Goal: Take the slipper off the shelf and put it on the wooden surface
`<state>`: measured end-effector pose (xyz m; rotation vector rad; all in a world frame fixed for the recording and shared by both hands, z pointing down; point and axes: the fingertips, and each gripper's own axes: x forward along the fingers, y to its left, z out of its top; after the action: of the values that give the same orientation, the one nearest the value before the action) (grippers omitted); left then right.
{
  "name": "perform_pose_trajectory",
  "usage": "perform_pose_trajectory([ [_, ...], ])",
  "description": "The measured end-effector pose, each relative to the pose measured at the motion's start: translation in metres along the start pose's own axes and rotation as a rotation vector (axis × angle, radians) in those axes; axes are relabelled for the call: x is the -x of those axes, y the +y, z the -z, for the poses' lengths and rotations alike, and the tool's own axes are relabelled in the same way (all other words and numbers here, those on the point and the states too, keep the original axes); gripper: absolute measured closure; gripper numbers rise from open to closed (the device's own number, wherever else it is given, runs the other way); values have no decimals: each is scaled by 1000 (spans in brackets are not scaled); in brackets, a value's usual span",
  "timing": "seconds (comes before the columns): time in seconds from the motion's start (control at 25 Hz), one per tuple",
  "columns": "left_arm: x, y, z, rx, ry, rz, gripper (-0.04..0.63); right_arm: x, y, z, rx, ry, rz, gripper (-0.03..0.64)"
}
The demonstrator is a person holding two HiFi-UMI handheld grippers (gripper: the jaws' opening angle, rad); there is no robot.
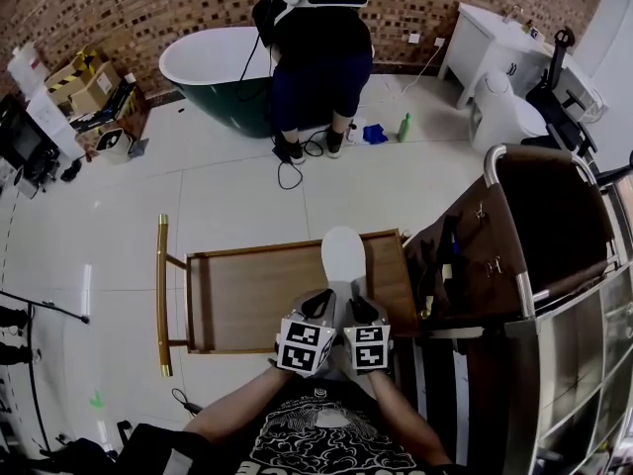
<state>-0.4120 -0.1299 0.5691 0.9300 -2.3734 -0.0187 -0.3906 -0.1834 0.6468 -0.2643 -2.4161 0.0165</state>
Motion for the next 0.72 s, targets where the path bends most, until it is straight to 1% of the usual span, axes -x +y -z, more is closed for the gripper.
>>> perform_pose_trajectory([
  [0.16,8,1,-2,-7,-6,-7,591,7,6,-10,-4,-31,-2,563],
  [0.32,19,-4,-4,-25,-20,8,591,18,10,-17,-22,-62,18,563],
  [0.56,49,-5,-5,-48,-51,35,591,45,32,-25,-35,-108,62,563],
  [0.72,76,0,3,-48,-66,59,591,61,55,-26,-54,-142,90,563],
])
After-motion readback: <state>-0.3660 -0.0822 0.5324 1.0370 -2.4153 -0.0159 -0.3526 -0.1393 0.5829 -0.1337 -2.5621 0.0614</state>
